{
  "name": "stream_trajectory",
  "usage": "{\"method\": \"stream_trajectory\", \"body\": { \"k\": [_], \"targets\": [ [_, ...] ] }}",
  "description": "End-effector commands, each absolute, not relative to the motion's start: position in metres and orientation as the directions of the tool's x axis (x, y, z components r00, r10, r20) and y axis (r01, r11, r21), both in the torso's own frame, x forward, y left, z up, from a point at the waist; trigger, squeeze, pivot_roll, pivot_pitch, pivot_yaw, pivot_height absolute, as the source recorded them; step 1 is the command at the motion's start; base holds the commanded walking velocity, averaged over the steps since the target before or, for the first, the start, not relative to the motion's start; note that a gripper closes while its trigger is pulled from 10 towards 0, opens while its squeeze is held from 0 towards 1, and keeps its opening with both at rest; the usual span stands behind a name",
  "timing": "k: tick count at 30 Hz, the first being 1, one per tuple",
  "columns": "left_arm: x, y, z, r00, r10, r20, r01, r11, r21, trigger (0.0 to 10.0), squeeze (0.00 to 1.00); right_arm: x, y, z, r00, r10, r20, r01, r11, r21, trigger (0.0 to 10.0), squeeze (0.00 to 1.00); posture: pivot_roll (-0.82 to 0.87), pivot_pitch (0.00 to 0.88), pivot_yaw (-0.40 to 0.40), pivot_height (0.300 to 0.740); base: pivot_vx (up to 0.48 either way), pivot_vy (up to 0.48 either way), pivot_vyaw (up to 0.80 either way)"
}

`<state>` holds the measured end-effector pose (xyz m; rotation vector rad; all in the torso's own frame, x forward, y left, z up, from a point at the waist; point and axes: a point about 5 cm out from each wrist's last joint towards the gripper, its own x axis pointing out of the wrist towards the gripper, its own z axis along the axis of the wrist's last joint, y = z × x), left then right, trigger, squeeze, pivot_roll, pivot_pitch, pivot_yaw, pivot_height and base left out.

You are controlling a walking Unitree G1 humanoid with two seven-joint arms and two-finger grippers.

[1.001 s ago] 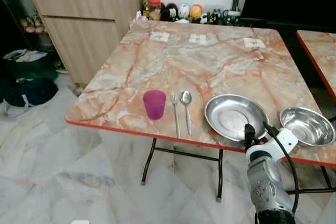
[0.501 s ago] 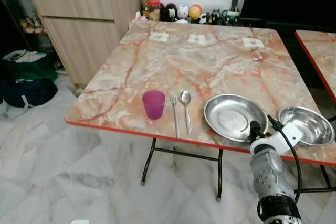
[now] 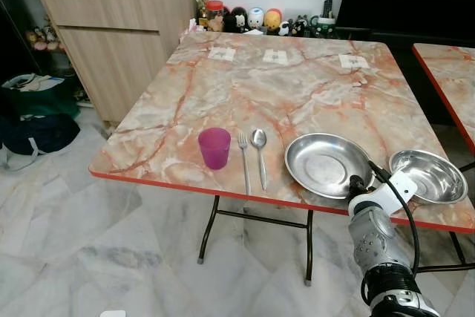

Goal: Setting the table

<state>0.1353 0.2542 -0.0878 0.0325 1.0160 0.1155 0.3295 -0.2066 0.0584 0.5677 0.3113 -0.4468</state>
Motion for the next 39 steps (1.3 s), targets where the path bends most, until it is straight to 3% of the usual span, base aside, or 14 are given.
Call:
{"method": "stream_trajectory", "body": {
  "k": [1, 18, 23, 26, 34, 35, 36, 39],
  "targets": [
    [0.134, 0.255, -0.088, 0.516, 0.120, -0.848, -0.089, 0.992, 0.087, 10.0, 0.00, 0.329, -0.201, 0.053, 0.854, -0.297, -0.426, 0.483, 0.757, 0.441, 0.0, 0.00, -0.05, 0.000, 0.026, 0.740, 0.000, 0.000, 0.00],
    [0.133, 0.255, -0.089, 0.512, 0.122, -0.851, -0.086, 0.992, 0.090, 10.0, 0.00, 0.334, -0.194, 0.068, 0.905, -0.319, -0.283, 0.417, 0.798, 0.435, 0.0, 0.00, -0.05, 0.001, 0.025, 0.740, 0.000, 0.000, 0.00],
    [0.133, 0.255, -0.089, 0.513, 0.123, -0.849, -0.089, 0.992, 0.090, 10.0, 0.00, 0.331, -0.194, 0.083, 0.920, -0.368, -0.135, 0.388, 0.810, 0.440, 0.0, 0.00, -0.05, 0.003, 0.024, 0.740, 0.000, 0.000, 0.00],
    [0.133, 0.256, -0.088, 0.517, 0.127, -0.847, -0.093, 0.991, 0.092, 10.0, 0.00, 0.325, -0.198, 0.104, 0.904, -0.424, 0.044, 0.380, 0.848, 0.370, 0.0, 0.00, -0.05, 0.005, 0.025, 0.740, 0.000, 0.000, 0.00],
    [0.133, 0.256, -0.088, 0.525, 0.135, -0.840, -0.100, 0.990, 0.097, 10.0, 0.00, 0.319, -0.206, 0.132, 0.875, -0.443, 0.195, 0.365, 0.868, 0.336, 0.0, 0.00, -0.06, 0.007, 0.024, 0.740, 0.000, 0.000, 0.00],
    [0.133, 0.256, -0.088, 0.527, 0.137, -0.839, -0.093, 0.990, 0.103, 10.0, 0.00, 0.317, -0.205, 0.135, 0.881, -0.423, 0.213, 0.356, 0.888, 0.291, 3.4, 0.00, -0.06, 0.007, 0.023, 0.740, 0.000, 0.000, 0.00],
    [0.133, 0.256, -0.088, 0.529, 0.136, -0.838, -0.095, 0.990, 0.101, 10.0, 0.00, 0.314, -0.200, 0.133, 0.900, -0.387, 0.203, 0.332, 0.908, 0.257, 10.0, 0.00, -0.07, 0.009, 0.021, 0.740, 0.000, 0.000, 0.00],
    [0.133, 0.256, -0.088, 0.530, 0.135, -0.837, -0.097, 0.990, 0.098, 10.0, 0.00, 0.310, -0.194, 0.129, 0.918, -0.342, 0.202, 0.295, 0.927, 0.230, 10.0, 0.00, -0.07, 0.011, 0.017, 0.740, 0.000, 0.000, 0.00]
  ]
}}
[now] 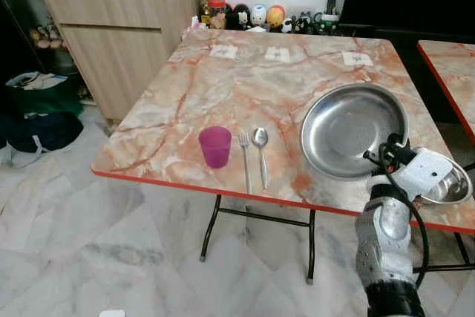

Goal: Setting the table

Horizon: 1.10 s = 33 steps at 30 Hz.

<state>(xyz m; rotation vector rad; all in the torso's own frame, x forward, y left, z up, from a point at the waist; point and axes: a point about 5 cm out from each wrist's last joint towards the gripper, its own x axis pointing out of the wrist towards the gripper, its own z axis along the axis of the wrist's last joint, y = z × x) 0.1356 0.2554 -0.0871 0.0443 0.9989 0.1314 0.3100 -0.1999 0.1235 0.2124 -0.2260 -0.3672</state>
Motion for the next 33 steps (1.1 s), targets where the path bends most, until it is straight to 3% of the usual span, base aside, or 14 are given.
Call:
{"method": "stream_trajectory", "body": {
  "k": [1, 12, 24, 33],
  "targets": [
    [0.133, 0.256, -0.088, 0.530, 0.134, -0.837, -0.098, 0.990, 0.097, 10.0, 0.00, 0.308, -0.192, 0.128, 0.923, -0.326, 0.206, 0.285, 0.936, 0.205, 10.0, 0.00, -0.07, 0.012, 0.016, 0.740, 0.000, 0.000, 0.00],
    [0.133, 0.257, -0.088, 0.525, 0.144, -0.839, -0.069, 0.990, 0.126, 10.0, 0.00, 0.305, -0.184, 0.148, 0.912, -0.306, 0.272, 0.262, 0.947, 0.189, 10.0, 0.00, -0.08, 0.015, 0.020, 0.740, 0.000, 0.000, 0.00],
    [0.133, 0.257, -0.088, 0.526, 0.147, -0.838, -0.057, 0.989, 0.137, 10.0, 0.00, 0.306, -0.177, 0.155, 0.915, -0.294, 0.275, 0.243, 0.948, 0.206, 10.0, 0.00, -0.08, 0.000, 0.023, 0.740, 0.000, -0.435, -0.72],
    [0.132, 0.258, -0.088, 0.525, 0.156, -0.837, -0.049, 0.987, 0.153, 10.0, 0.00, 0.306, -0.167, 0.170, 0.902, -0.262, 0.344, 0.196, 0.957, 0.215, 10.0, 0.00, -0.08, 0.000, 0.027, 0.740, 0.000, -0.440, 0.00]
  ]
}}
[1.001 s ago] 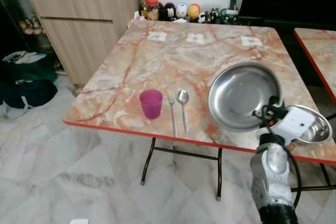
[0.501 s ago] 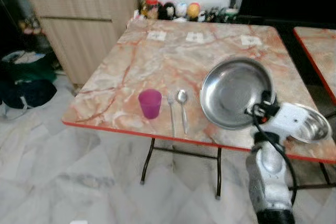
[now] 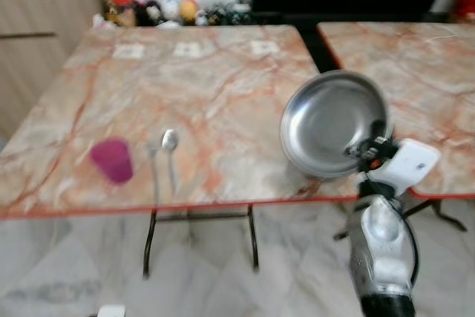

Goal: Setting the table

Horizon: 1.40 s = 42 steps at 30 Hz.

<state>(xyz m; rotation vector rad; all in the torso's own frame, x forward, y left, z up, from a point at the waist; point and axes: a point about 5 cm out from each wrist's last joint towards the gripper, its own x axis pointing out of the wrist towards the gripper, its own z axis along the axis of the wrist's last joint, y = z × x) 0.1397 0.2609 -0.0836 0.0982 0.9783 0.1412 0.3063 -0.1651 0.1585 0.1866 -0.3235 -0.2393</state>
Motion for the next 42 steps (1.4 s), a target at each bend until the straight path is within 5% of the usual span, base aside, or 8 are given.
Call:
{"method": "stream_trajectory", "body": {
  "k": [1, 42],
  "targets": [
    [0.132, 0.258, -0.088, 0.525, 0.158, -0.836, -0.049, 0.987, 0.155, 10.0, 0.00, 0.306, -0.165, 0.173, 0.901, -0.252, 0.354, 0.185, 0.960, 0.212, 10.0, 0.00, -0.08, 0.000, 0.029, 0.740, 0.000, -0.439, 0.00],
    [0.129, 0.259, -0.088, 0.523, 0.160, -0.837, -0.045, 0.986, 0.160, 10.0, 0.00, 0.302, -0.200, 0.144, 0.892, -0.411, 0.191, 0.350, 0.892, 0.286, 10.0, 0.00, -0.11, 0.000, 0.031, 0.740, 0.000, -0.425, 0.00]
  ]
}}
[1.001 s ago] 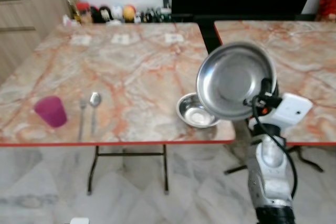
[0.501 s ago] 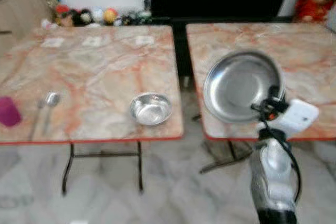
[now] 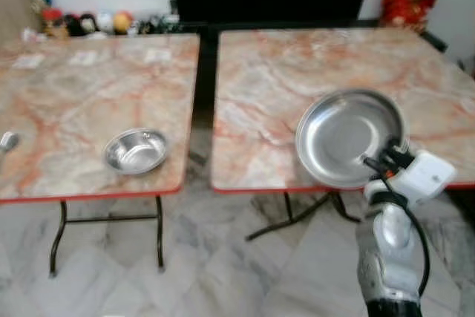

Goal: Setting the table

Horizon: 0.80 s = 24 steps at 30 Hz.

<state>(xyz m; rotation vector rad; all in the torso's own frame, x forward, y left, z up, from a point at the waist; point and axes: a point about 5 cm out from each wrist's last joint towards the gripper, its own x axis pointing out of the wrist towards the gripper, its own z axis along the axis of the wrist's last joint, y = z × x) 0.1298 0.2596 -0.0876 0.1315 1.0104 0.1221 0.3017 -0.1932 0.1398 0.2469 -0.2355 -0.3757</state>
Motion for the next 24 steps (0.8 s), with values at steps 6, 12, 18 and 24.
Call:
{"method": "stream_trajectory", "body": {
  "k": [6, 12, 18, 24],
  "targets": [
    [0.1308, 0.2589, -0.0874, 0.531, 0.156, -0.833, -0.068, 0.988, 0.142, 10.0, 0.00, 0.3007, -0.2056, 0.1407, 0.879, -0.445, 0.170, 0.387, 0.875, 0.290, 10.0, 0.00, -0.11, 0.000, 0.038, 0.740, 0.000, 0.000, 0.00],
    [0.1324, 0.2596, -0.0867, 0.536, 0.160, -0.829, -0.083, 0.987, 0.137, 10.0, 0.00, 0.3005, -0.2066, 0.1384, 0.871, -0.465, 0.157, 0.406, 0.862, 0.303, 10.0, 0.00, -0.10, 0.000, 0.042, 0.740, 0.000, 0.000, 0.00],
    [0.1332, 0.2600, -0.0863, 0.536, 0.161, -0.829, -0.088, 0.987, 0.135, 10.0, 0.00, 0.3016, -0.2050, 0.1369, 0.871, -0.469, 0.148, 0.411, 0.859, 0.304, 10.0, 0.00, -0.10, 0.003, 0.047, 0.740, 0.233, 0.000, 0.00],
    [0.1340, 0.2601, -0.0860, 0.536, 0.158, -0.829, -0.083, 0.987, 0.134, 10.0, 0.00, 0.3016, -0.2052, 0.1352, 0.862, -0.489, 0.137, 0.431, 0.847, 0.309, 10.0, 0.00, -0.10, 0.009, 0.051, 0.740, 0.358, 0.000, 0.00]
  ]
}}
